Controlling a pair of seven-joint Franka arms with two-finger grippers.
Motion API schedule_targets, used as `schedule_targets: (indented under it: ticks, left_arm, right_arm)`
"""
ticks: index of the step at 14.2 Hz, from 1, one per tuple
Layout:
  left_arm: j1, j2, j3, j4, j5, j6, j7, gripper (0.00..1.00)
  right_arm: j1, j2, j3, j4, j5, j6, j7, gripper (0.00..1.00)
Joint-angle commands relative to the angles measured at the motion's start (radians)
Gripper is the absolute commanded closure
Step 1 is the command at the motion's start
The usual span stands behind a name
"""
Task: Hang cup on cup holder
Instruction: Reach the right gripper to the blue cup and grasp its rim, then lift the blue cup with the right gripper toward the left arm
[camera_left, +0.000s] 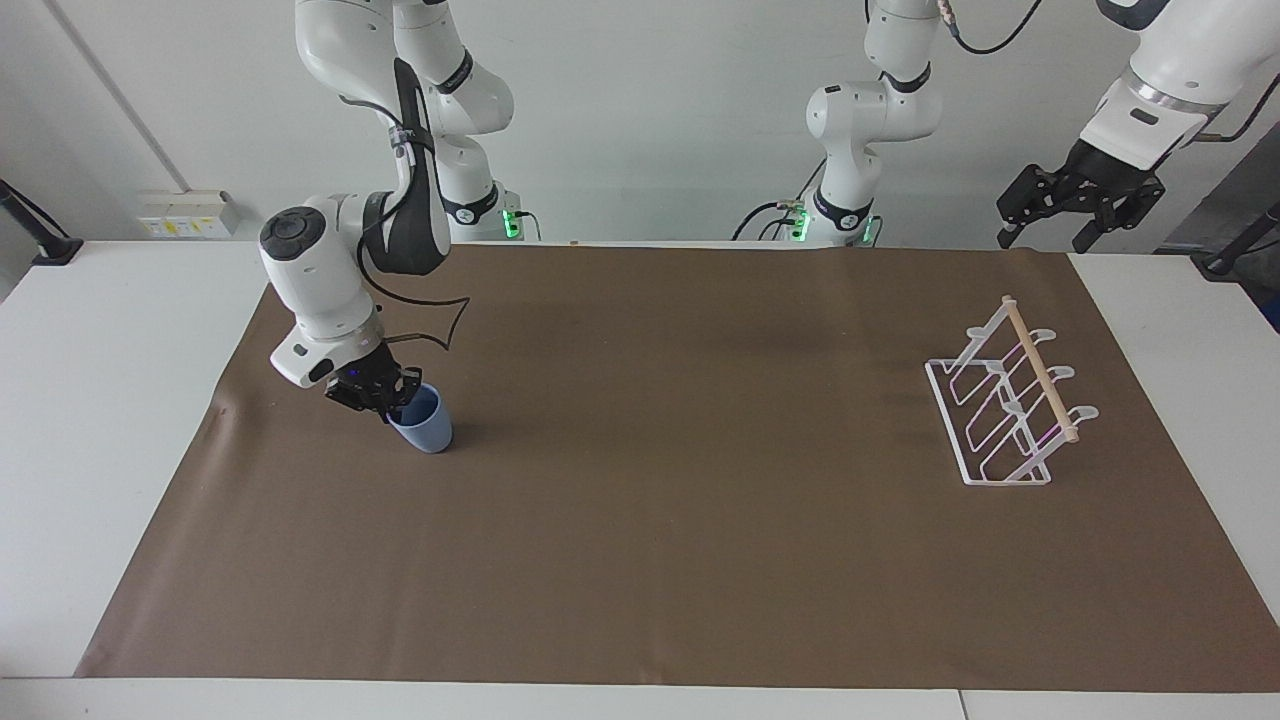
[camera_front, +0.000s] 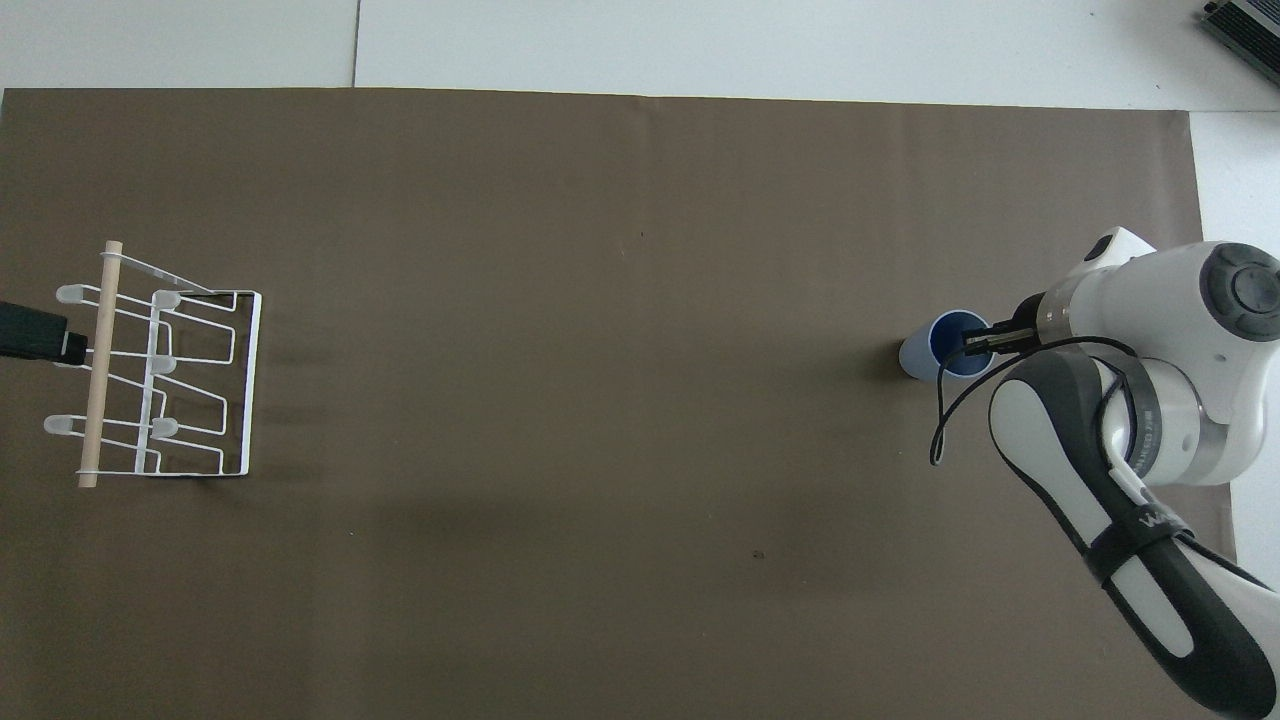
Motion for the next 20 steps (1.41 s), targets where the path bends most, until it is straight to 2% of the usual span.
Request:
schedule_targets:
  ticks: [1,7,10,15,18,20]
  left_arm:
    - [0.003,-0.020,-0.001,-0.022,0.019,0.002,0.009,0.00]
    - [0.004,-0.020,0.001,-0.022,0.019,0.002,0.010,0.00]
    - [0.004,-0.020,0.002,-0.022,0.019,0.003,0.010,0.00]
    - [0.012,-0.020,-0.001,-0.022,0.019,0.002,0.009,0.00]
    - [0.016,-0.022,0.001,-0.024,0.019,-0.009,0.012,0.00]
    - [0.015,-0.028,0.001,-0.021,0.019,-0.011,0.020,0.00]
  right_arm:
    - [-0.004,-0.002,0.010,0.080,0.032,-0.105,-0.027,1.00]
    - [-0.002,-0.036,0.045,0.258,0.125,-0.310,-0.024,1.00]
    - [-0.004,-0.025,0.045,0.347,0.266,-0.381,-0.023,1.00]
    - [0.005,-0.033,0.065,0.343,0.603,-0.396,-0.033,1.00]
    - [0.009,-0.036,0.072,0.341,0.728,-0.396,-0.032,1.00]
    - [0.013,-0.051,0.072,0.321,0.875,-0.422,-0.026,1.00]
